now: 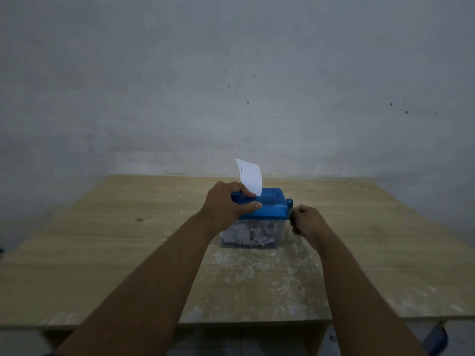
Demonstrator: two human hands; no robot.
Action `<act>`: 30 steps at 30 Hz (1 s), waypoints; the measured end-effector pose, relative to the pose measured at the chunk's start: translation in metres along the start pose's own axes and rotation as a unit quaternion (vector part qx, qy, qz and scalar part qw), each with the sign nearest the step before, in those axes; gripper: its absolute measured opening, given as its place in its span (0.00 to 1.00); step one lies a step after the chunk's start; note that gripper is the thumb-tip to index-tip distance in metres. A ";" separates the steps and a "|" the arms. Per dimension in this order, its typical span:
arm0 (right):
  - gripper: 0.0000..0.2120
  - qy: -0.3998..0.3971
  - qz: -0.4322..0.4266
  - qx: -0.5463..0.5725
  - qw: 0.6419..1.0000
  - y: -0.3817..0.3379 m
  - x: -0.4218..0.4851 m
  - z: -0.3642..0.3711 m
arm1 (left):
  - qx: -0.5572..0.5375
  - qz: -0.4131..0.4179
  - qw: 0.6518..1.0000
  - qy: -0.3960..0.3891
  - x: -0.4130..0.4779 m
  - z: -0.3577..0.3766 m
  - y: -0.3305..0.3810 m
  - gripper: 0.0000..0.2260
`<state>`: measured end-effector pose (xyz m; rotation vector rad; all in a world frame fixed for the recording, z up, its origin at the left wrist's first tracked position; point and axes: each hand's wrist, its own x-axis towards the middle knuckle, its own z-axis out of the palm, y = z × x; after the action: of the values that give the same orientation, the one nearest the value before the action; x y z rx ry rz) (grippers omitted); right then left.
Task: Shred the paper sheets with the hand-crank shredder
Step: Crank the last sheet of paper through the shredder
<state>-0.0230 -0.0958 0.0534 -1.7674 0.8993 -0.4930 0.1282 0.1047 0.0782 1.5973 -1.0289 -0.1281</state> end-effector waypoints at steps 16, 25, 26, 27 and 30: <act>0.06 0.000 -0.178 -0.047 0.983 -0.043 -0.088 -0.053 | 0.036 -0.010 0.998 -0.041 0.003 -0.007 0.009 0.07; 0.09 -0.011 -0.158 0.089 0.983 -0.071 -0.013 -0.049 | 0.056 0.033 0.998 -0.023 0.002 -0.002 0.006 0.07; 0.10 -0.015 -0.146 0.113 0.983 -0.072 -0.004 -0.048 | 0.081 0.056 0.995 -0.007 0.002 0.000 0.003 0.07; 0.10 -0.022 -0.134 0.125 0.983 -0.072 0.002 -0.048 | 0.096 0.069 0.993 0.003 0.002 0.003 0.001 0.08; 0.12 -0.043 -0.115 0.116 0.986 -0.076 0.016 -0.046 | 0.096 0.043 0.994 -0.014 0.005 0.000 0.005 0.08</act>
<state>-0.0192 -0.1233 0.1390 -1.6715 0.5546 -0.6394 0.1287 0.1011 0.0844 1.7260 -1.1584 0.0072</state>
